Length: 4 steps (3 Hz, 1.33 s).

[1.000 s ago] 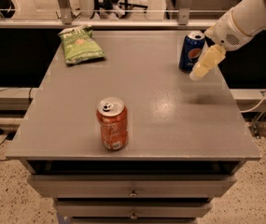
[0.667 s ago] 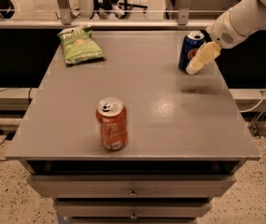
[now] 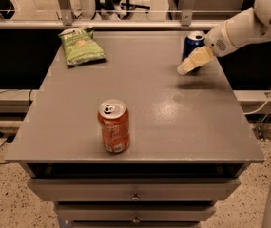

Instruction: Pick pepsi can

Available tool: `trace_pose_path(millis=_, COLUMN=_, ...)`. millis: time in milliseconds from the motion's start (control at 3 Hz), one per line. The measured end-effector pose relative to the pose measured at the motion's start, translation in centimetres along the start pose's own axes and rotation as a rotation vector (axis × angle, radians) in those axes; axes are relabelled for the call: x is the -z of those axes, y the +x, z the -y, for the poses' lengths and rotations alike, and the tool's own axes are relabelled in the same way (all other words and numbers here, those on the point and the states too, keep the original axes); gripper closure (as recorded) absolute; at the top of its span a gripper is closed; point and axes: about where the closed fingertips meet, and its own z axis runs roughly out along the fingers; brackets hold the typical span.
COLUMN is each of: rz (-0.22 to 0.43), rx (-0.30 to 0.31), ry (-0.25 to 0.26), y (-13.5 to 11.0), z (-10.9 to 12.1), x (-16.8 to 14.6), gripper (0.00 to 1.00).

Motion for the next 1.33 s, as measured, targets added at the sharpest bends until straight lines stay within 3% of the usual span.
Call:
trace_pose_path(millis=333, rz=0.097, rx=-0.062, ry=-0.062, y=-0.3, z=-0.3, x=0.0, gripper=0.00)
trace_pose_path(millis=667, rz=0.200, rx=-0.131, ry=-0.092, y=-0.3, z=0.5, x=0.7, gripper=0.15)
trace_pose_path(millis=1000, rz=0.301, rx=-0.203, ry=-0.117, y=-0.7, z=1.4, x=0.7, gripper=0.39)
trace_pose_path(millis=1333, rz=0.369, rx=-0.213, ry=-0.140, y=-2.1, z=1.3, x=0.6, gripper=0.62)
